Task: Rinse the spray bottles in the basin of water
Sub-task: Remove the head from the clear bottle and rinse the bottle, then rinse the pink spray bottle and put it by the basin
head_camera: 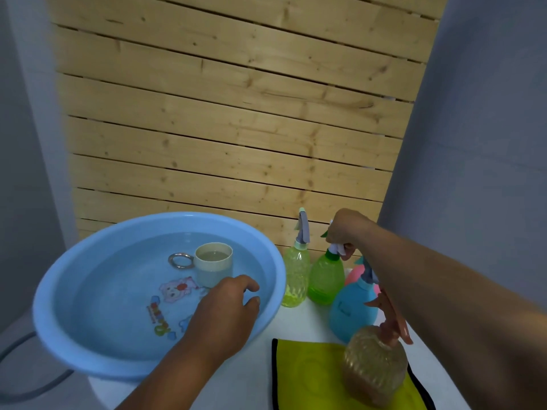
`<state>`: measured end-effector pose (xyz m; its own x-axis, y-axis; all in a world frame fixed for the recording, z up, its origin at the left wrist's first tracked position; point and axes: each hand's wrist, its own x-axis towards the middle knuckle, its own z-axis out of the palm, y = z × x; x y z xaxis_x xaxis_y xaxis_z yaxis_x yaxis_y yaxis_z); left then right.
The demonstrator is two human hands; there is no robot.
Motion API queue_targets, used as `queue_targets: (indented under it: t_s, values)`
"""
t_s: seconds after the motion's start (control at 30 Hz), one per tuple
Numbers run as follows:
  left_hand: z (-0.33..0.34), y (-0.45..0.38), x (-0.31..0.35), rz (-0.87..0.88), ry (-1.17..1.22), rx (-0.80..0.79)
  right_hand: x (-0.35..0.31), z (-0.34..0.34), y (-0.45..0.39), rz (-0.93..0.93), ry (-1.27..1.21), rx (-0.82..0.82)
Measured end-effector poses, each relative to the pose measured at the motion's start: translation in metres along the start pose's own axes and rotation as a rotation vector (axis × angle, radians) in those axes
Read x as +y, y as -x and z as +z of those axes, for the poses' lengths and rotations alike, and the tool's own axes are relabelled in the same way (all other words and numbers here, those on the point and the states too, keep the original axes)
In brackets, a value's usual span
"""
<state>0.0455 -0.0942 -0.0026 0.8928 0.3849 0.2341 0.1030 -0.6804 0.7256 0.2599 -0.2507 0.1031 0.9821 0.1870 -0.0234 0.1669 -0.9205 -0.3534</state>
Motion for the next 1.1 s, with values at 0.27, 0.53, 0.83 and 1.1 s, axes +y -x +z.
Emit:
queue_targets:
  t_s: [0.27,0.53,0.83,1.1]
  values:
    - [-0.001,0.001,0.0,-0.039,0.015,-0.015,0.006,0.004,-0.003,-0.032,0.1,-0.011]
    - [-0.001,0.002,0.0,-0.039,0.025,-0.008,0.003,-0.022,0.001,0.019,0.145,-0.037]
    - [0.001,0.0,0.0,-0.039,0.029,0.004,0.047,-0.043,-0.002,0.228,0.383,0.102]
    - [0.002,0.0,-0.002,-0.03,0.026,0.017,0.068,-0.023,-0.007,0.22,0.234,0.139]
